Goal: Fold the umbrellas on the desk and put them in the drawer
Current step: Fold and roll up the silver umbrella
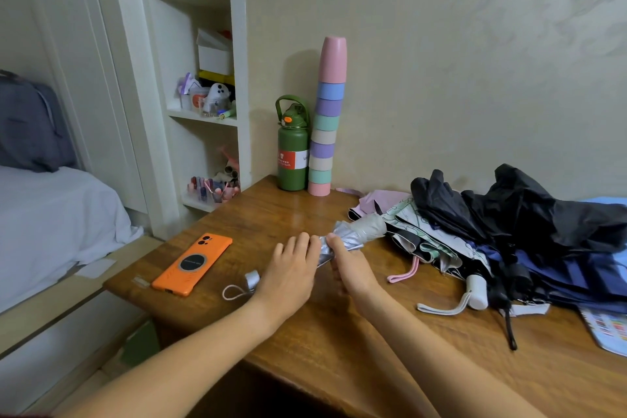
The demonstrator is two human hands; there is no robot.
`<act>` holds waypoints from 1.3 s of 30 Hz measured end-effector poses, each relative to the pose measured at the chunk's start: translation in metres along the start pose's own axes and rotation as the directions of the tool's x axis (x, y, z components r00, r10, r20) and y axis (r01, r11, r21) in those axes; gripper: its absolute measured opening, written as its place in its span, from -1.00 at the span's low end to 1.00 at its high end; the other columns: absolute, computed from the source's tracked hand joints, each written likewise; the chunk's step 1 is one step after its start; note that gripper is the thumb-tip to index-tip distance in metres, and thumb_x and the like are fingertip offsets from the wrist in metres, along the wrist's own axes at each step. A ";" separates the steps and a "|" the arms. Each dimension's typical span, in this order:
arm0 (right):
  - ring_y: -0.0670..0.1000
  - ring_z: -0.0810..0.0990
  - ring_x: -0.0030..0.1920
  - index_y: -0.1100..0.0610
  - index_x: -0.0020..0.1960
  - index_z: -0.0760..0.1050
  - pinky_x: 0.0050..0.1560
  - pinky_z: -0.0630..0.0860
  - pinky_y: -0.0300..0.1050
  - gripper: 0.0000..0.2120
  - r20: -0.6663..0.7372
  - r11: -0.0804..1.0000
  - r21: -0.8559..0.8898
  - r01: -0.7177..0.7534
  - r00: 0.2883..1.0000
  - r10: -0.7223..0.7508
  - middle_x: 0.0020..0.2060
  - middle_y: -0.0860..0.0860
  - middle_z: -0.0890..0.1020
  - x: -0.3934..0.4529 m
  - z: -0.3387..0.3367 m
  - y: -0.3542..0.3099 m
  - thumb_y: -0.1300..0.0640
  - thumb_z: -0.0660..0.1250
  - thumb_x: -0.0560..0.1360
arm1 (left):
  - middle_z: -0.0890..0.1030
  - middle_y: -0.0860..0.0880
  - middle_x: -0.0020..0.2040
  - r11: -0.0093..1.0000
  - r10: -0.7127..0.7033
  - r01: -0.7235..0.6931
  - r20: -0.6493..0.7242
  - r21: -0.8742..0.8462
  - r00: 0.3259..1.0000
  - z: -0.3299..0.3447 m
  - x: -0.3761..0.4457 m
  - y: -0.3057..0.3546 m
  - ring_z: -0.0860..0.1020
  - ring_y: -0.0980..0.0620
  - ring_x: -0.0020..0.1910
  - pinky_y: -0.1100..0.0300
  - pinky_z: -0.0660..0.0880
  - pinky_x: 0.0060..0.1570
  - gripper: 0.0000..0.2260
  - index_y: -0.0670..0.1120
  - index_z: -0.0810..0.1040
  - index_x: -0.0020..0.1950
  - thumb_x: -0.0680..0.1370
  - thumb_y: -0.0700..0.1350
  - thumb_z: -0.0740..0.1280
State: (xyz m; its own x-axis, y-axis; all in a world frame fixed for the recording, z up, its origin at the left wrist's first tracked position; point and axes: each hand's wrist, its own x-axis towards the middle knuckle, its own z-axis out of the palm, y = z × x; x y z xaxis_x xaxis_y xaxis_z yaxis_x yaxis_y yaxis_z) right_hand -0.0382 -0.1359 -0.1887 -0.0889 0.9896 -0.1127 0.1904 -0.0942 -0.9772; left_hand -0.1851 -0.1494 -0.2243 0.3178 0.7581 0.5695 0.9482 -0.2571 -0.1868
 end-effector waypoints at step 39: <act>0.00 0.50 -0.54 0.25 -0.16 0.62 -0.32 0.54 -0.14 -0.79 -0.165 0.924 0.374 -0.085 0.974 0.157 -0.47 0.04 0.52 0.007 -0.006 0.029 0.18 0.36 0.62 | 0.50 -0.07 0.25 0.909 -0.289 0.374 0.366 -0.186 0.885 -0.002 0.022 0.030 0.61 -0.16 0.19 0.03 0.51 0.03 -0.60 -0.05 0.27 0.39 0.63 -0.03 0.34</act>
State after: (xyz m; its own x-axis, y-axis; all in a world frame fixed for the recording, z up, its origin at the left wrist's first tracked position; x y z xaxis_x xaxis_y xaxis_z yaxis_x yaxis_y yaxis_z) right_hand -0.0273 -0.1312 -0.2168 0.1046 0.9668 -0.2332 -0.1820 -0.2119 -0.9602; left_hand -0.1496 -0.1415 -0.2157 0.0088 0.9642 0.2649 0.9795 -0.0616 0.1918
